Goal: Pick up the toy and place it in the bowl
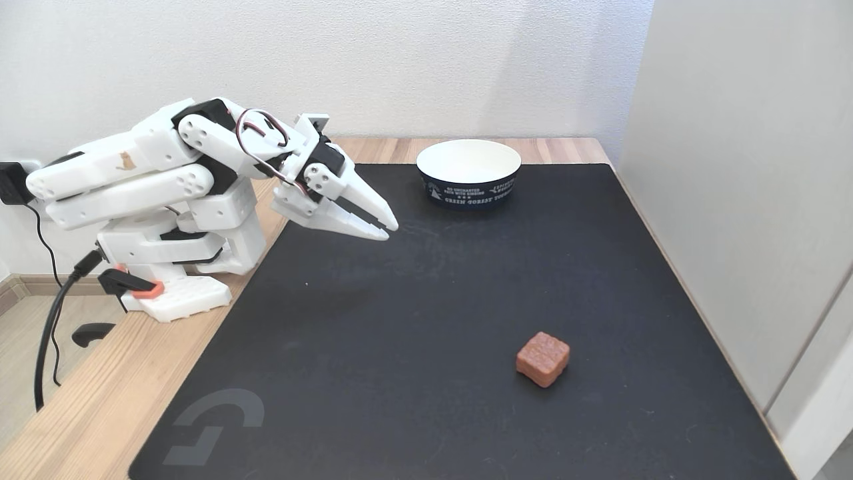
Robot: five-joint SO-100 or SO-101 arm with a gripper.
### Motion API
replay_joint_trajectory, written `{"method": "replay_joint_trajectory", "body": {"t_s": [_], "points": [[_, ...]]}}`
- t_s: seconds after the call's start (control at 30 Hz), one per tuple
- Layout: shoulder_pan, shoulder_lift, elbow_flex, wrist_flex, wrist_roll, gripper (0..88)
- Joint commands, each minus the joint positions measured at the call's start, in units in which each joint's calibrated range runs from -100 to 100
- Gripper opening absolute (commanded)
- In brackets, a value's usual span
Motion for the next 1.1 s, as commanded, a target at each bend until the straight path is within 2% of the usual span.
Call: {"method": "replay_joint_trajectory", "body": {"t_s": [0.0,0.03,0.07,0.13,0.17,0.53,0.77,0.87,1.07], "points": [[-0.1,-0.67,0.68,-0.39,0.26,18.7],[-0.26,-0.67,0.68,-0.48,0.26,25.3],[-0.52,-0.67,0.68,-0.05,0.31,39.0],[-1.02,-0.67,0.68,-0.05,0.31,47.3],[-1.02,-0.67,0.68,-0.05,0.31,48.6],[-3.36,-0.5,0.05,0.2,1.46,48.6],[2.08,1.34,-10.22,10.19,0.0,48.6],[5.17,10.26,-19.15,10.45,-3.61,48.6],[7.6,31.51,-39.97,10.7,-5.64,48.9]]}}
